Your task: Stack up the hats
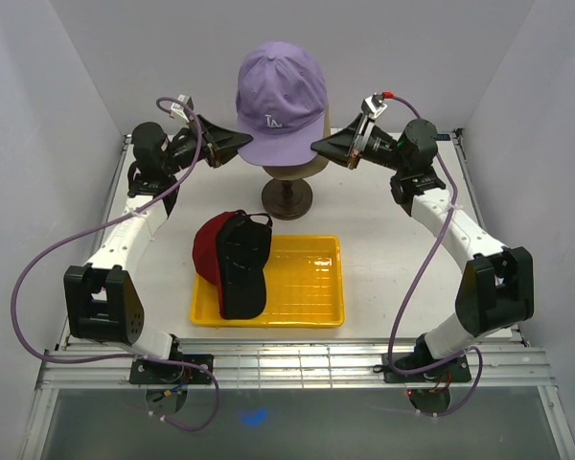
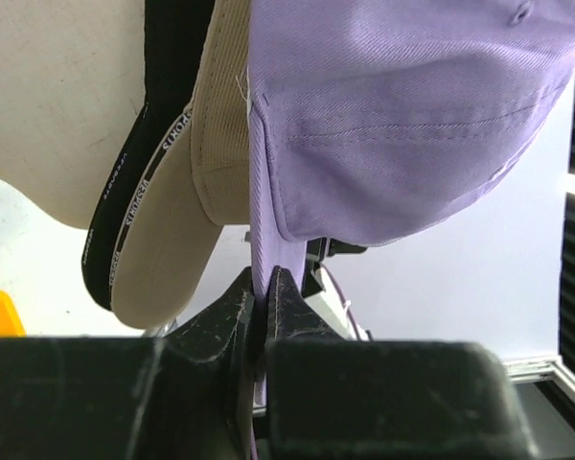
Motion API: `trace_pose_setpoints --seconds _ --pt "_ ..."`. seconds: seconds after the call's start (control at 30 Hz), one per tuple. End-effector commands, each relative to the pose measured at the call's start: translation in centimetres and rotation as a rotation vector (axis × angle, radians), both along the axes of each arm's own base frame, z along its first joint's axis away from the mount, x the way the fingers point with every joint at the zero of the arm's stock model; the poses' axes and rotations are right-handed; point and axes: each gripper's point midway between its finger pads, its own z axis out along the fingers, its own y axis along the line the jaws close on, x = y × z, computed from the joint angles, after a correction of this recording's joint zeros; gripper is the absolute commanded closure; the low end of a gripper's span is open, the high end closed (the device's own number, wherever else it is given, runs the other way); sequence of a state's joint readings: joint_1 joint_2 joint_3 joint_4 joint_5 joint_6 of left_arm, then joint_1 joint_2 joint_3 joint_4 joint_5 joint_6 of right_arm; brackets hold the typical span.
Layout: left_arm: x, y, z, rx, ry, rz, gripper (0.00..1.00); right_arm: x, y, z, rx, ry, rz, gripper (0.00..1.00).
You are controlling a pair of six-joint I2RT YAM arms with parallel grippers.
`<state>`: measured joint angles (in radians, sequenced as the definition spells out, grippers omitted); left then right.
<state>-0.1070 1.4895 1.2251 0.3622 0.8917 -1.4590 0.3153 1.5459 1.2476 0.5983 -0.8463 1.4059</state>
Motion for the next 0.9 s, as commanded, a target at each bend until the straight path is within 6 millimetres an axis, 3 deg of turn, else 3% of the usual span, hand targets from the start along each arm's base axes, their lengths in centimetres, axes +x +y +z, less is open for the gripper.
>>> trace_pose_setpoints --seconds 0.0,0.2,0.3,0.47,0.87 --pt "-2.9 -0.4 0.2 0.055 -0.038 -0.125 0.77 2.8 -3.1 4.1 0.061 -0.081 -0.177 0.92" --pt "-3.5 -0.3 1.9 0.063 -0.100 -0.127 0.46 2.7 -3.0 7.3 0.100 -0.098 -0.155 0.92" --pt "-3.5 0.0 2.2 0.064 -0.114 -0.108 0.39 2.8 -3.0 8.3 0.102 -0.103 -0.153 0.92" --pt "-3.6 0.4 2.5 0.060 -0.117 -0.088 0.38 3.0 -3.4 8.5 0.101 -0.083 -0.158 0.92" --pt "-3.1 0.4 1.7 0.059 -0.090 -0.085 0.39 4.3 -4.8 4.1 0.061 0.017 -0.214 0.92"
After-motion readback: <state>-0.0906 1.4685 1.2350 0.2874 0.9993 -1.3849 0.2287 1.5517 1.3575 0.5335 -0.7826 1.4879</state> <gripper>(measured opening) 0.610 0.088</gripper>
